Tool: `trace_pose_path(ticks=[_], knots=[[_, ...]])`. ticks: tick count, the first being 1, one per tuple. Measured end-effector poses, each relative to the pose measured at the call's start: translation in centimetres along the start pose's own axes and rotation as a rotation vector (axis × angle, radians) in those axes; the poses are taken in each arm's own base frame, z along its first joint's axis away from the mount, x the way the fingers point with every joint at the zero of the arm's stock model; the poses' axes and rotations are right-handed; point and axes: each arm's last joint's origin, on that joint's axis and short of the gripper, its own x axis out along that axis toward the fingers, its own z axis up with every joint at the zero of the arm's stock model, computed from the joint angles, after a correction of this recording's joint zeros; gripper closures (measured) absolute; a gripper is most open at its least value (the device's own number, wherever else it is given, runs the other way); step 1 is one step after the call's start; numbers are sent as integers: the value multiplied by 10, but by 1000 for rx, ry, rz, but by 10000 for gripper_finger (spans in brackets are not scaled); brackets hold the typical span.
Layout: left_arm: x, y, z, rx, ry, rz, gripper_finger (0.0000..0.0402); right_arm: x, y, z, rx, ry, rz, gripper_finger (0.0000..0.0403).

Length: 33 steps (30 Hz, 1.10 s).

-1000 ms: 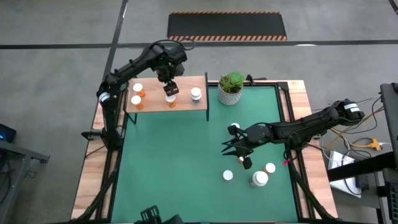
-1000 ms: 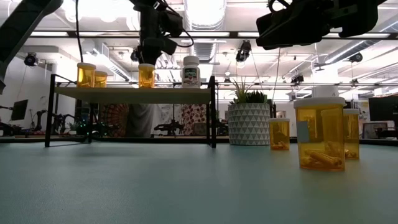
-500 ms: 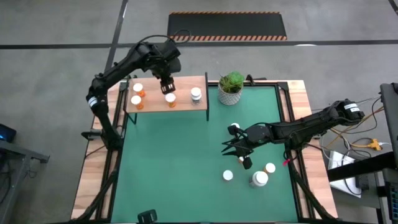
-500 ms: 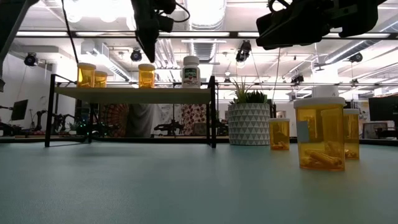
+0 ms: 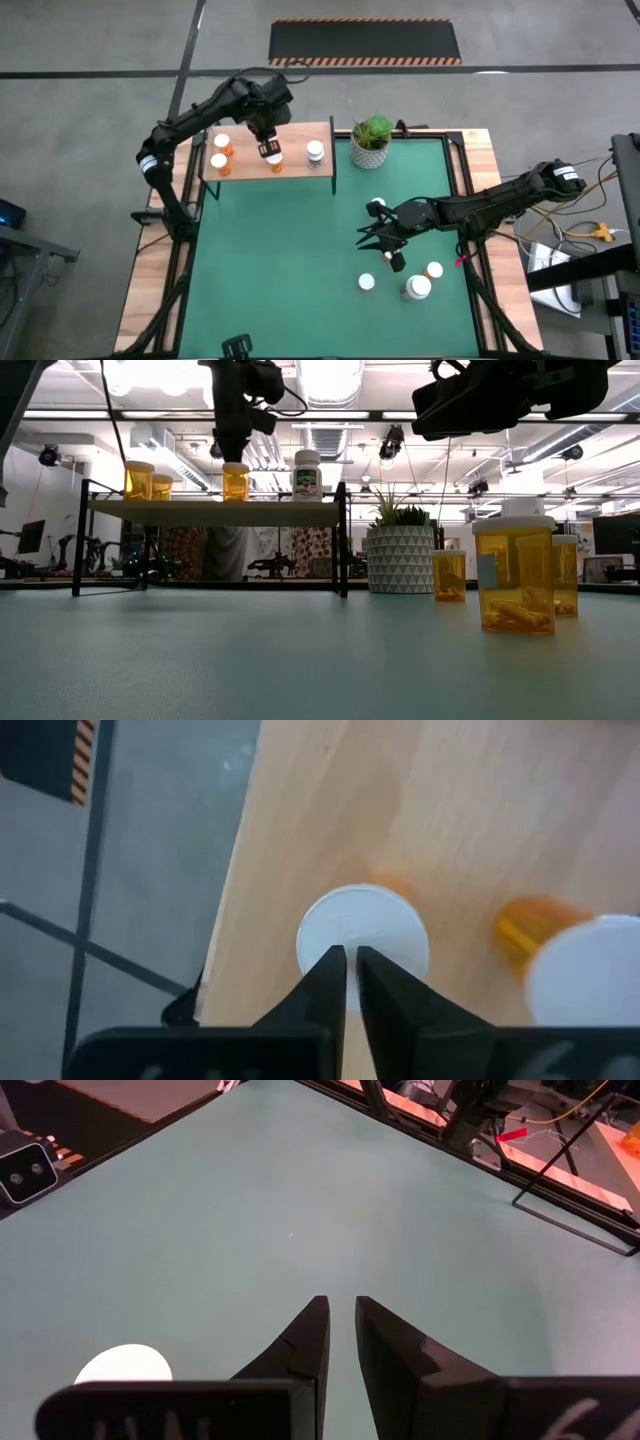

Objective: Pick and place medicine bottles onto shelf by color
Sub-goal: Put the orange pill bottle on the shelf aligned with the other orange pill bottle

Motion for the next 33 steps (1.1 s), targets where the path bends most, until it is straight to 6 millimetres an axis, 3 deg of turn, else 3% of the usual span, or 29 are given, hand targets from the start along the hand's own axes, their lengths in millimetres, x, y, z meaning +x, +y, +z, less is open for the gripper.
trace_pose_path(ticks=[33], knots=[[-5, -14, 0, -1, -46, -52, 386, 0, 0, 0, 0, 0, 0, 360]])
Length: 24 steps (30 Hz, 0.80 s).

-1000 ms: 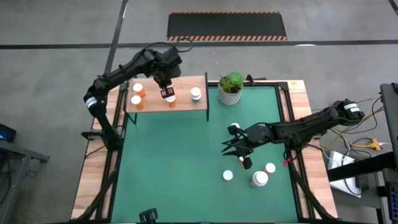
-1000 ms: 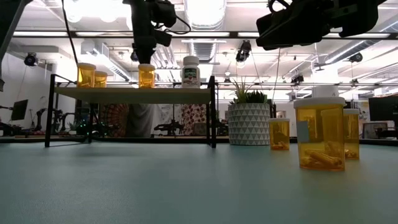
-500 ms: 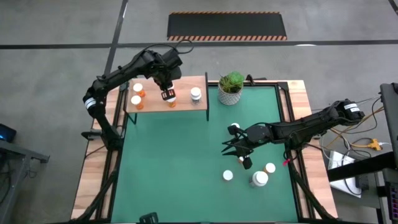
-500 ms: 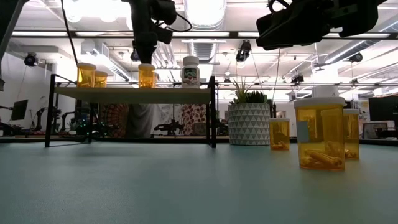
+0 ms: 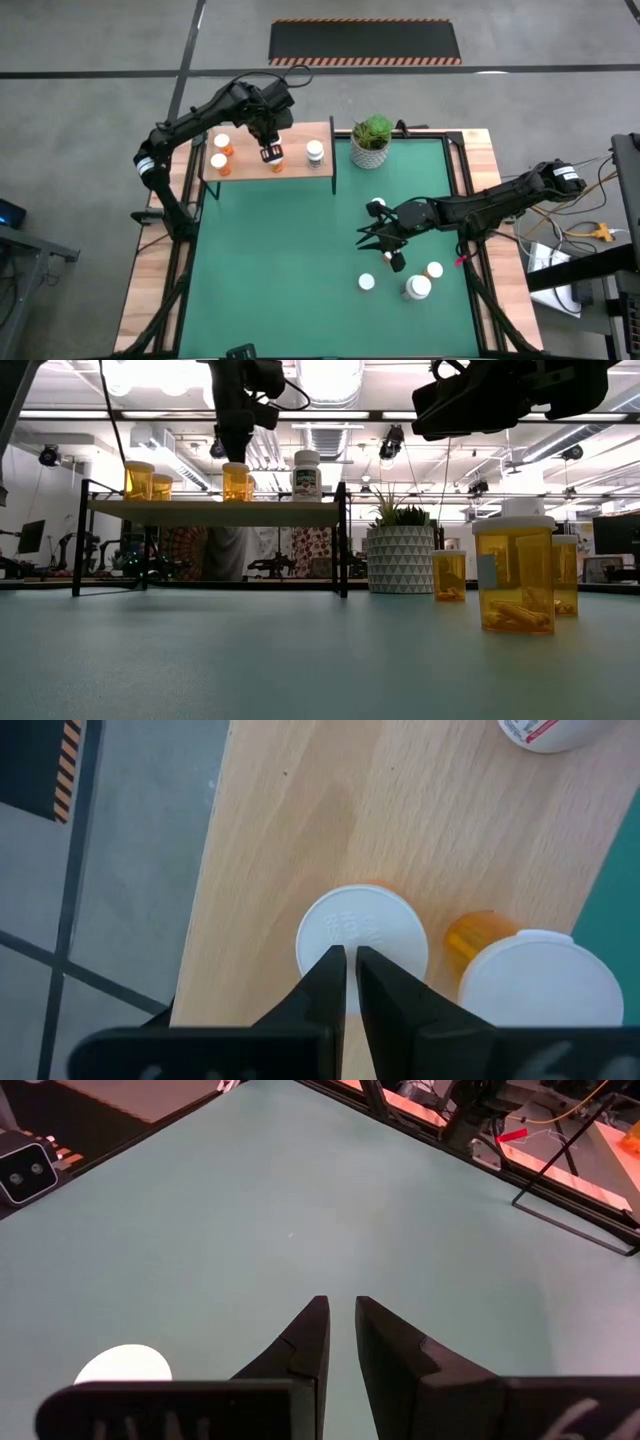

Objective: Pick and place medicine bottles onto shelf by color
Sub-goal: Put the orange pill bottle on the shelf aligned with the other orange pill bottle

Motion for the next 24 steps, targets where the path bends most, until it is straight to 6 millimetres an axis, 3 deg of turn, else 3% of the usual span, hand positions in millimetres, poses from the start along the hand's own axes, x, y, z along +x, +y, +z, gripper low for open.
trace_pose_path(ticks=[9, 16, 21, 24], knots=[[-2, 1, 0, -1, -7, 3, 386, 0, 0, 0, 0, 0, 0, 360], [-15, 3, 4, -7, -56, 17, 386, 0, 0, 0, 0, 0, 0, 360], [-31, 1, 4, -67, -112, 23, 386, 0, 0, 0, 12, 0, 0, 360], [-49, -14, 2, -90, -191, 7, 386, 0, 0, 0, 41, 0, -1, 360]])
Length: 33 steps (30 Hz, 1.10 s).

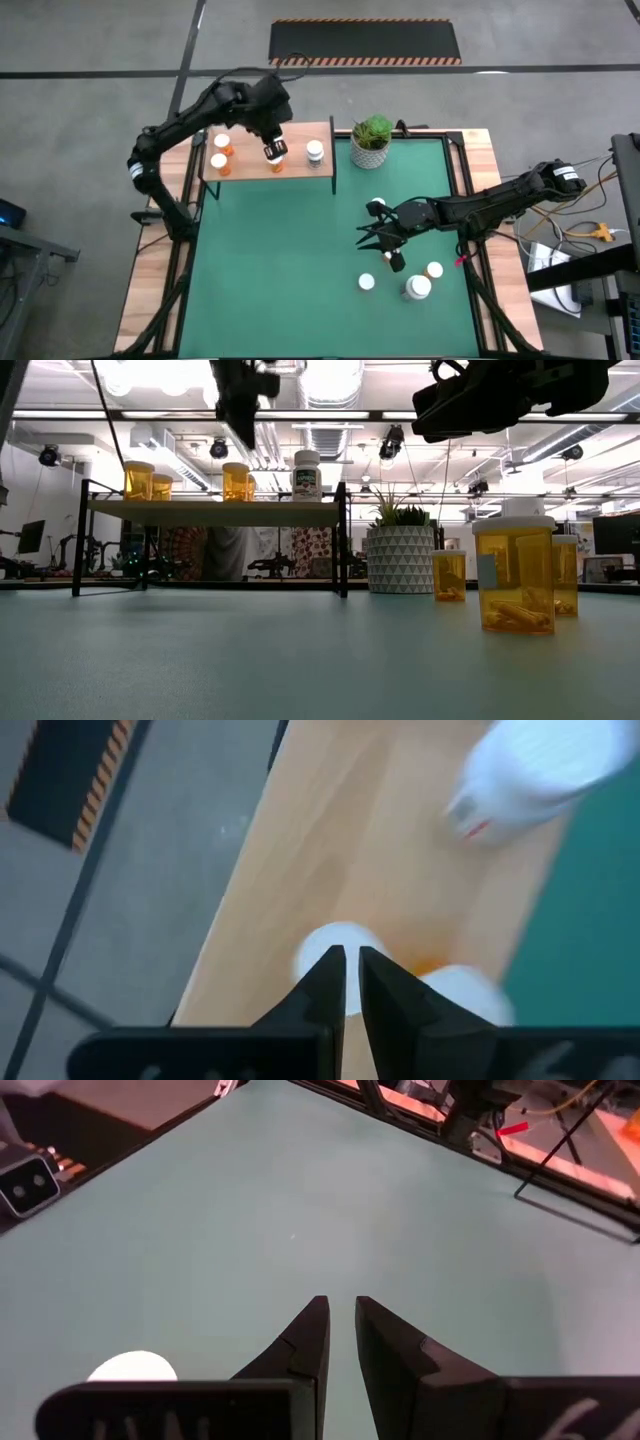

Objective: Pick and place medicine bottles onto shelf by color
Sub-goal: Put the orange pill bottle on the shelf aligned with the other orange pill bottle

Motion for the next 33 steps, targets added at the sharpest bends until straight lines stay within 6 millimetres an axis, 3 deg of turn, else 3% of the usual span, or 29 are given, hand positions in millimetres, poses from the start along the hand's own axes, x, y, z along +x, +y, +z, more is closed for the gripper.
trace_pose_path(ticks=[9, 15, 20, 26, 30, 33], knots=[[-58, -97, -12, 167, -464, -176, 386, 0, 0, 0, 123, -1, -2, 360], [-66, -156, -44, 261, -724, -302, 386, 0, 0, 1, 202, -7, -4, 360], [-56, -184, -73, 322, -844, -379, 386, 0, -1, 1, 264, 3, -38, 360], [-27, -204, -100, 340, -1022, -415, 386, -3, -7, 15, 297, 52, -74, 360], [3, -210, -117, 329, -1104, -409, 386, -7, -11, 27, 341, 88, -94, 360], [12, -209, -126, 298, -1161, -414, 386, -13, -19, 33, 448, 160, -185, 360]])
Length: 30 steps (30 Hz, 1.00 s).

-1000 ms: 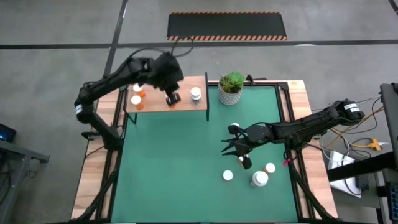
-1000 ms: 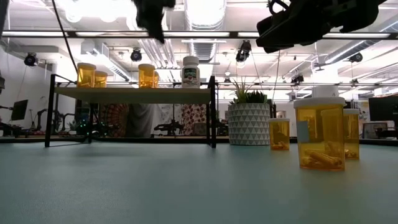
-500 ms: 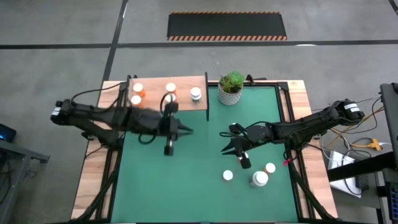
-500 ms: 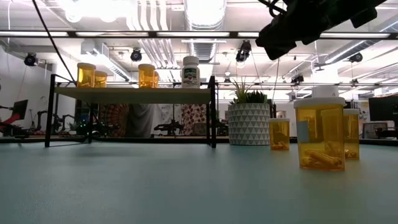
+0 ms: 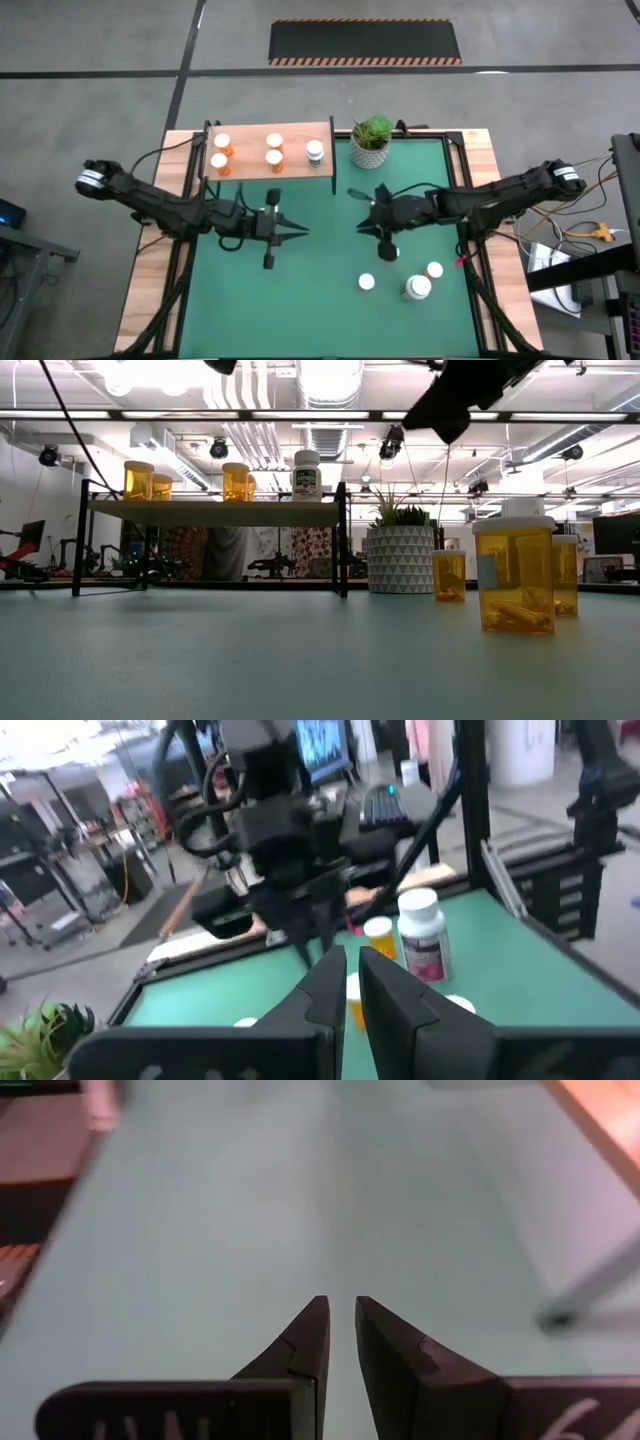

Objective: Pick and place medicine bottles onto shelf by color
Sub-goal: Put the orange pill bottle on the shelf aligned with the other orange pill bottle

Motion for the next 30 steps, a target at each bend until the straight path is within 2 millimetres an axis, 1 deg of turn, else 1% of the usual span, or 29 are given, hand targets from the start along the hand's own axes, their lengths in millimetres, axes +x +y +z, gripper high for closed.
trace_pose_path(ticks=[3, 9, 12, 15, 17, 21, 24, 27, 30], knots=[[-9, 3, 3, -7, -40, 11, 386, -8, -10, 4, 101, 96, -99, 360], [-32, 15, 25, -3, -129, 78, 386, -21, -34, 4, 254, 257, -220, 356], [-43, 19, 28, 6, -156, 112, 386, -25, -45, 2, 312, 310, -268, 335], [-54, 22, 27, 5, -170, 144, 386, -27, -55, -2, 352, 337, -305, 296], [-61, 23, 24, 2, -176, 156, 386, -26, -60, -5, 323, 357, -314, 263], [-70, 25, 20, -2, -188, 165, 386, -23, -64, -13, 170, 396, -297, 194], [-75, 25, 16, -3, -191, 166, 386, -18, -65, -18, 89, 388, -281, 152], [-79, 25, 12, -4, -192, 166, 386, -12, -66, -27, 23, 374, -264, 120], [-80, 25, 11, -4, -191, 166, 386, -5, -67, -38, 2, 361, -260, 99]])
